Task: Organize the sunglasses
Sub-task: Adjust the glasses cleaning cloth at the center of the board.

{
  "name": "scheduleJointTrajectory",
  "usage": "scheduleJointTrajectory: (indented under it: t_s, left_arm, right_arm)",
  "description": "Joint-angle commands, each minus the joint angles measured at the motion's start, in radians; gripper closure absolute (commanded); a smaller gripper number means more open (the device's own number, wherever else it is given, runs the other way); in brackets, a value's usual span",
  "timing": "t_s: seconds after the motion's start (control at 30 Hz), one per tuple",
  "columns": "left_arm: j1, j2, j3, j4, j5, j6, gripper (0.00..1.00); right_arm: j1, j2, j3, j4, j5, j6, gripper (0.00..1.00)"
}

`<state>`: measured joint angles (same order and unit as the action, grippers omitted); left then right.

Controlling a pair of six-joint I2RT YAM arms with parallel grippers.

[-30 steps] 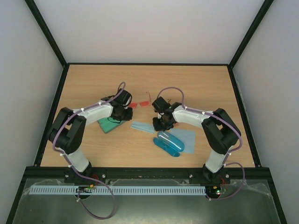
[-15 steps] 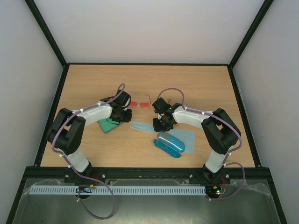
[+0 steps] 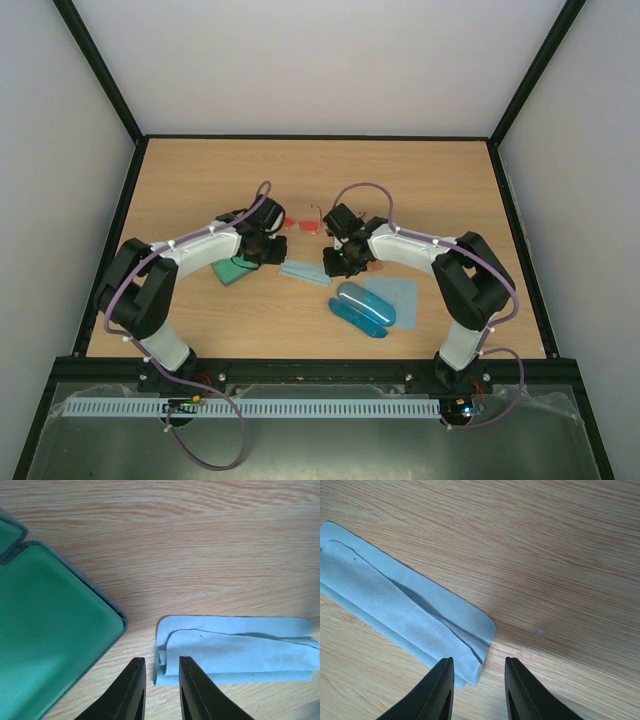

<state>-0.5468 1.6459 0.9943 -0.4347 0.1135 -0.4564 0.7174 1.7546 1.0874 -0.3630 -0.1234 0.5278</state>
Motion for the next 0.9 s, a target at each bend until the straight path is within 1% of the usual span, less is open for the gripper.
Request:
scheduleJointTrajectory:
  t_s: [0.0,0.27,0.57,0.67,0.87]
  left_arm:
    - [-0.020,0.014,-0.012,-0.002,0.003,-0.008,0.78]
    - [-0.047,0.089,0.014,0.014,-0.007,-0.006,0.79]
    - [-0.051,0.116,0.040,0.018,-0.021,-0.008,0.84]
    - [-0.052,0.120,0.051,0.015,-0.021,-0.008,0.86]
    - [-0.054,0.116,0.049,0.013,-0.022,-0.010,0.91]
  right_arm:
    - [0.006,0.024,0.018,-0.036,-0.001,0.002,0.71]
    - [0.012,0.031,0.010,-0.034,0.001,0.003,0.71]
    - [0.016,0.041,0.006,-0.030,-0.004,0.000,0.71]
    - [0.020,0.047,0.010,-0.030,-0.008,-0.001,0.74]
    - [0.028,0.056,0.013,-0.031,-0.004,0.000,0.74]
